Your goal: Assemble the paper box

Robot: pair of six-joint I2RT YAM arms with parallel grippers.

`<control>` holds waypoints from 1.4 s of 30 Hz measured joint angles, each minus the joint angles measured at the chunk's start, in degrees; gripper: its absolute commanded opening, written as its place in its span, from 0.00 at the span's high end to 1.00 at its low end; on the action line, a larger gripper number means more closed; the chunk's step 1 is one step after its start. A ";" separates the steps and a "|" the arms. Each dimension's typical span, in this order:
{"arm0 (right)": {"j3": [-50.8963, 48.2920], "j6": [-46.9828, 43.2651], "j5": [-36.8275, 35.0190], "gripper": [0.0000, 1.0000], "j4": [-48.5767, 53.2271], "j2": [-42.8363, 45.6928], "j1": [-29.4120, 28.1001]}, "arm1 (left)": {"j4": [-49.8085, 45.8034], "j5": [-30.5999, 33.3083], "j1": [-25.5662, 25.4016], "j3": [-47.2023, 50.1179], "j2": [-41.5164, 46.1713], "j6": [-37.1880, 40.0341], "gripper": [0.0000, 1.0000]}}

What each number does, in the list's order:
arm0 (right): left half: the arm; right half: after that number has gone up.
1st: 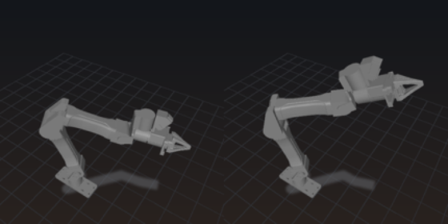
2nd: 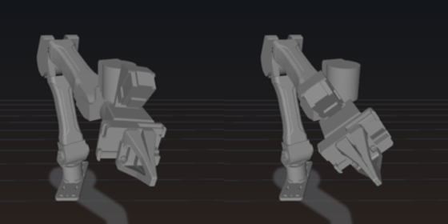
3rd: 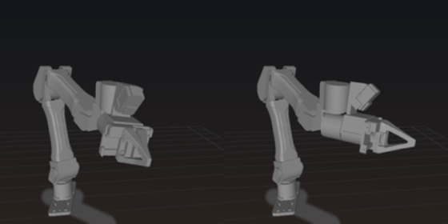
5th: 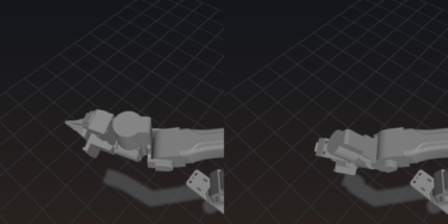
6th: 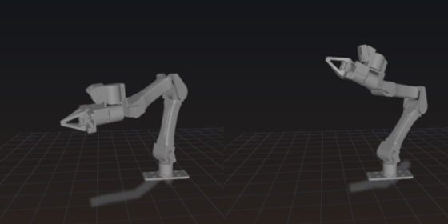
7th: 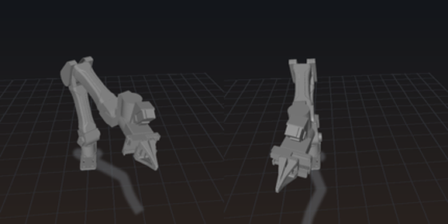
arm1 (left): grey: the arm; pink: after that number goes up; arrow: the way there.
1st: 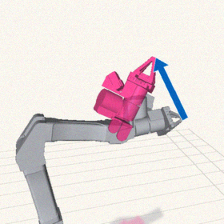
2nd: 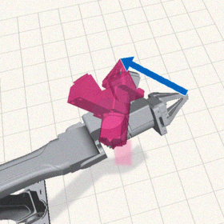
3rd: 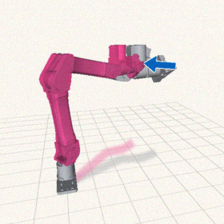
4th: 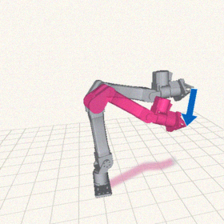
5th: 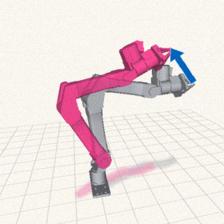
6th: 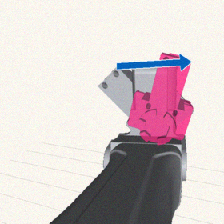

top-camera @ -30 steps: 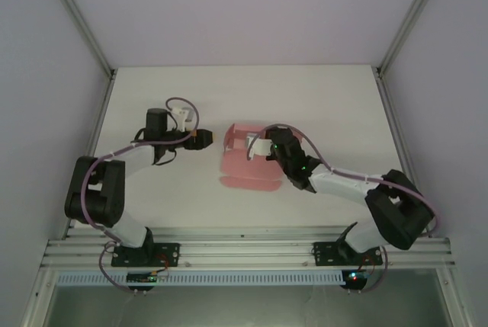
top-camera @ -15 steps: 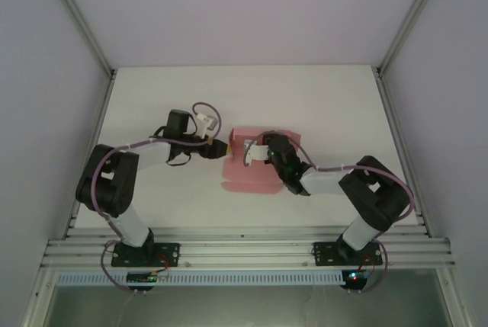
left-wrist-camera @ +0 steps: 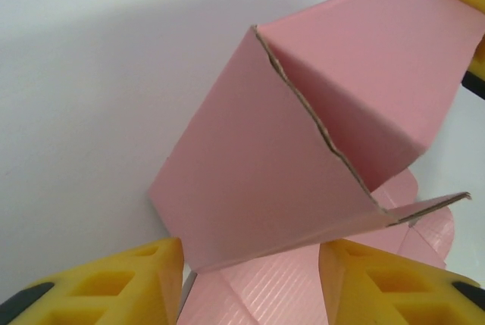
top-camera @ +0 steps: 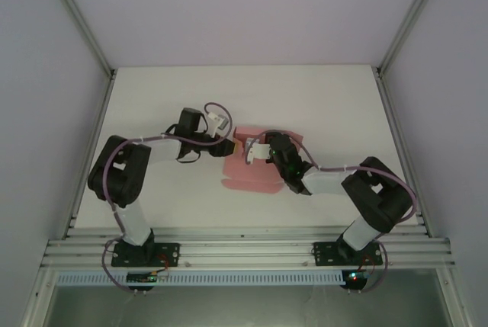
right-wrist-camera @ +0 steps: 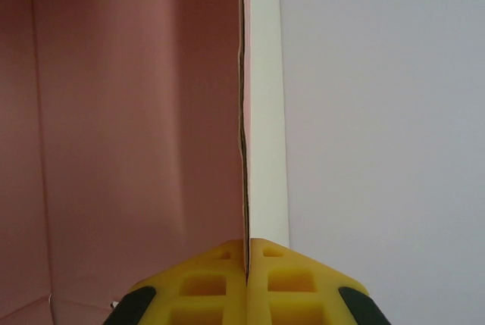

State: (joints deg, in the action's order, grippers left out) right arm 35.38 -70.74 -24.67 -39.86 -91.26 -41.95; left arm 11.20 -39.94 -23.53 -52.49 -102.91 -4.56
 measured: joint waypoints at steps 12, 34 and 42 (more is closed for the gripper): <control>0.04 1.73 -1.14 1.00 1.22 0.00 0.15 | 11.43 17.25 -7.15 4.15 0.26 -1.07 0.59; 2.56 7.39 -1.77 1.00 6.86 0.11 0.74 | 17.16 44.81 -14.49 2.67 -1.92 -0.44 1.00; 3.63 10.01 0.46 1.00 8.72 0.66 1.77 | 15.82 60.37 -18.60 0.22 -3.63 -3.93 1.00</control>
State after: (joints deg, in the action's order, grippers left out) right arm 39.00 -60.73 -24.21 -31.14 -90.61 -40.18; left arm 27.03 20.43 -42.13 -52.27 -106.54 -8.49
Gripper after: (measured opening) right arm 0.057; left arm 0.077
